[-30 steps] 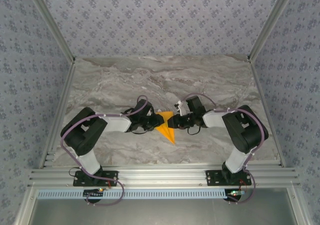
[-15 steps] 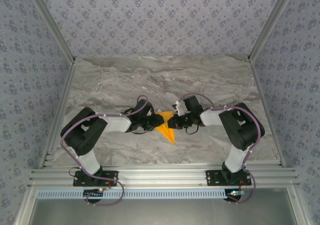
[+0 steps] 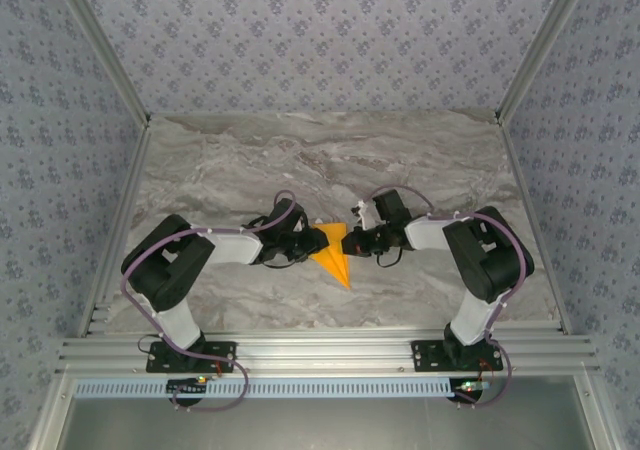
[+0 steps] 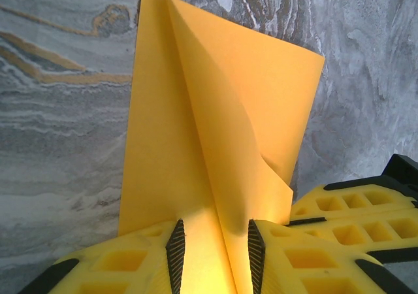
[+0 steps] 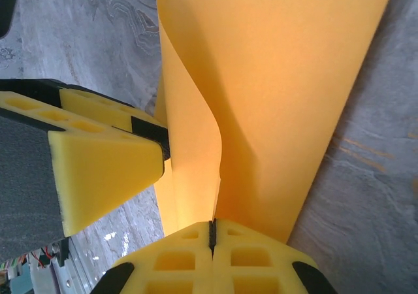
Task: Fold a paper plane with a square sheet of paper (fold left side to right side)
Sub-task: Fourth fold the wing at the center of the table.
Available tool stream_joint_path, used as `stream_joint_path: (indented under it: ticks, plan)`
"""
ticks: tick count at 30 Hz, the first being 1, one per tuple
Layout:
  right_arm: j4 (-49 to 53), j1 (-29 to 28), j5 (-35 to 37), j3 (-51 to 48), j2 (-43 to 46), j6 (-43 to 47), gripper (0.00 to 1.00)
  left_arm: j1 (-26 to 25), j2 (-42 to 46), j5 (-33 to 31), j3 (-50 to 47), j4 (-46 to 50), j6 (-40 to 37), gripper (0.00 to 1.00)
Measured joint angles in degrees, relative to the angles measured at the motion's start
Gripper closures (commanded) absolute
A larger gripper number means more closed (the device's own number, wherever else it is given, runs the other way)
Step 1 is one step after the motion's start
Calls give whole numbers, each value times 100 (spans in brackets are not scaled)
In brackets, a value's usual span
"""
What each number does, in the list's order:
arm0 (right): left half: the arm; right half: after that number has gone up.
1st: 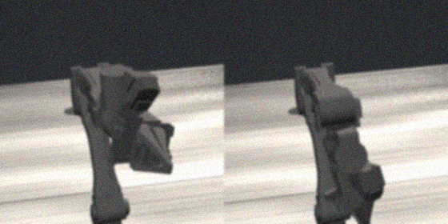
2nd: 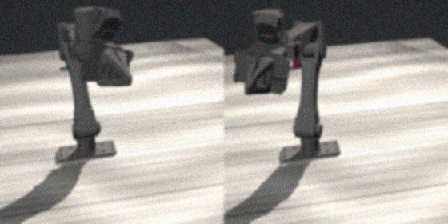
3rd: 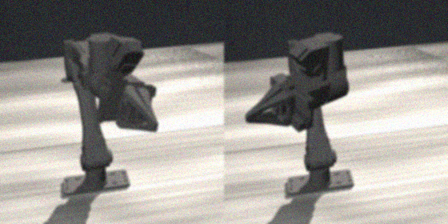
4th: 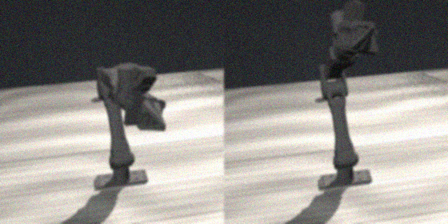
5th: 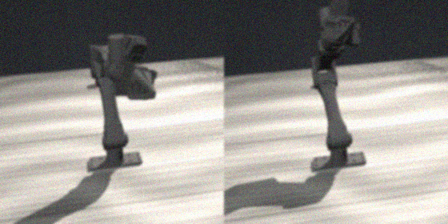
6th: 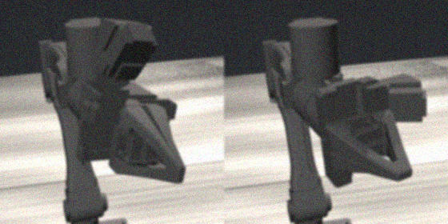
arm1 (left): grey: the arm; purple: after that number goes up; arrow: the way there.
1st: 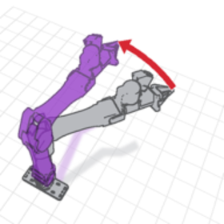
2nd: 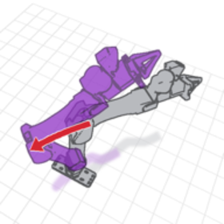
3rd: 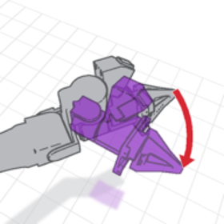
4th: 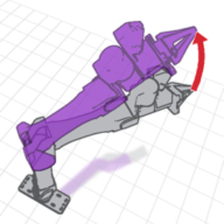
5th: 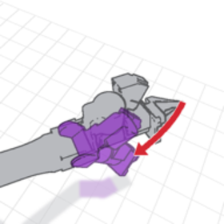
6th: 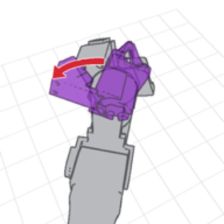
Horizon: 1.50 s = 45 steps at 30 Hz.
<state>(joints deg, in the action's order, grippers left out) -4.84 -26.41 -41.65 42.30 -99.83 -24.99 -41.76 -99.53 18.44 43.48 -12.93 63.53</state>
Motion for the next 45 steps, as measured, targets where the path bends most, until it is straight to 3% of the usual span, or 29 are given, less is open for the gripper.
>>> stream_joint_path:
  ticks: [45]
  plan:
    - [332, 50, 330, -20, 39, 289, 100, -2, 9, 0, 13, 35, -66, 67]
